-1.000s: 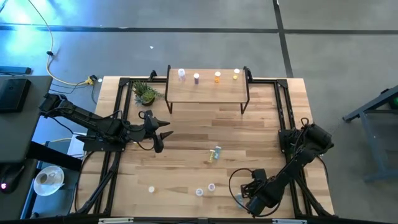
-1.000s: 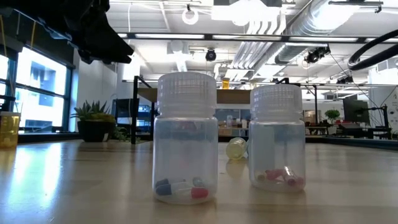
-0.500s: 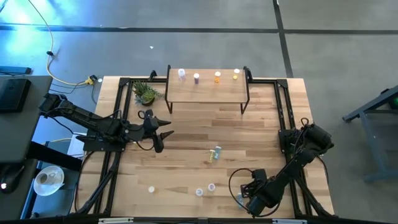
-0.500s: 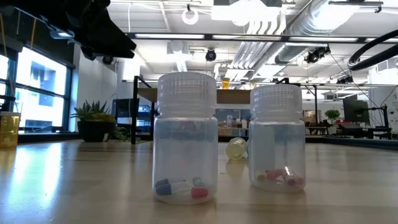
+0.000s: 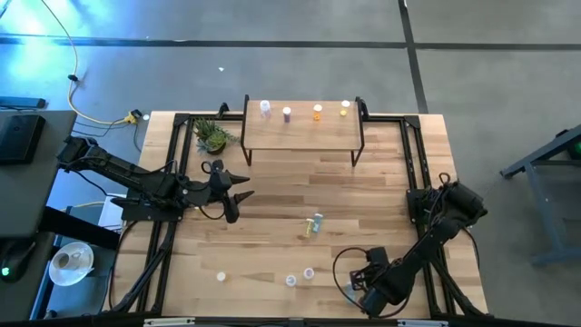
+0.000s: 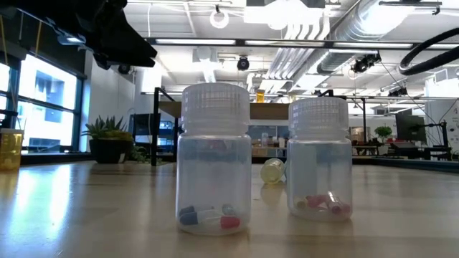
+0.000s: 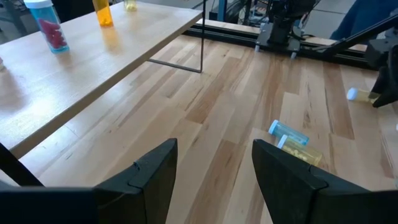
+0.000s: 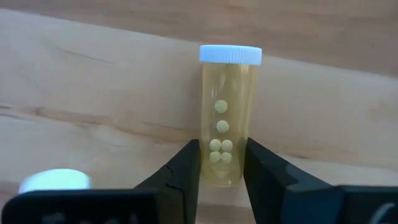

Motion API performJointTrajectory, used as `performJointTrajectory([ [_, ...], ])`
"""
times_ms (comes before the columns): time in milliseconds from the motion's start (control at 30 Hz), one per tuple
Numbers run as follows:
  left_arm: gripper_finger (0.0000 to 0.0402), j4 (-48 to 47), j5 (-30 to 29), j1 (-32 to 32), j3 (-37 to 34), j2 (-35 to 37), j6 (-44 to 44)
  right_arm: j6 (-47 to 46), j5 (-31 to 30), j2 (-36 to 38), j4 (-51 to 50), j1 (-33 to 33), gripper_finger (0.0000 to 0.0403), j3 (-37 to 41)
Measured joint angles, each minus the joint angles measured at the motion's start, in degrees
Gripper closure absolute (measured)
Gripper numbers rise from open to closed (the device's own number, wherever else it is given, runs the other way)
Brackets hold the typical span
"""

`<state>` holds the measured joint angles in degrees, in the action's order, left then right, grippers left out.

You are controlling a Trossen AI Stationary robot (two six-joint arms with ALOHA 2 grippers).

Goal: Pick and place medicine bottles onto shelf by color
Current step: Put the bottom yellow pill bottle on the shelf aligned with the yellow pill bottle

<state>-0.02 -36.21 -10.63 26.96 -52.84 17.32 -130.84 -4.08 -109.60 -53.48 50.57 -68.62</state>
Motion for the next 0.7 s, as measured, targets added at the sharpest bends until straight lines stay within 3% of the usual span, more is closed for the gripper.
performJointTrajectory([
  [300,0.0204,2.1,8.4,2.1,0.0,0.0,0.0,8.5,-12.9,-0.1,-2.2,-2.0,0.0314,-4.2],
  [533,0.0204,5.0,15.1,4.4,0.0,0.0,-1.8,22.1,-25.3,0.0,-6.1,-5.4,0.0314,-11.0],
  [700,0.0204,10.4,20.0,6.1,0.0,0.0,-6.8,32.9,-31.9,0.6,-14.3,-8.3,0.0315,-18.4],
])
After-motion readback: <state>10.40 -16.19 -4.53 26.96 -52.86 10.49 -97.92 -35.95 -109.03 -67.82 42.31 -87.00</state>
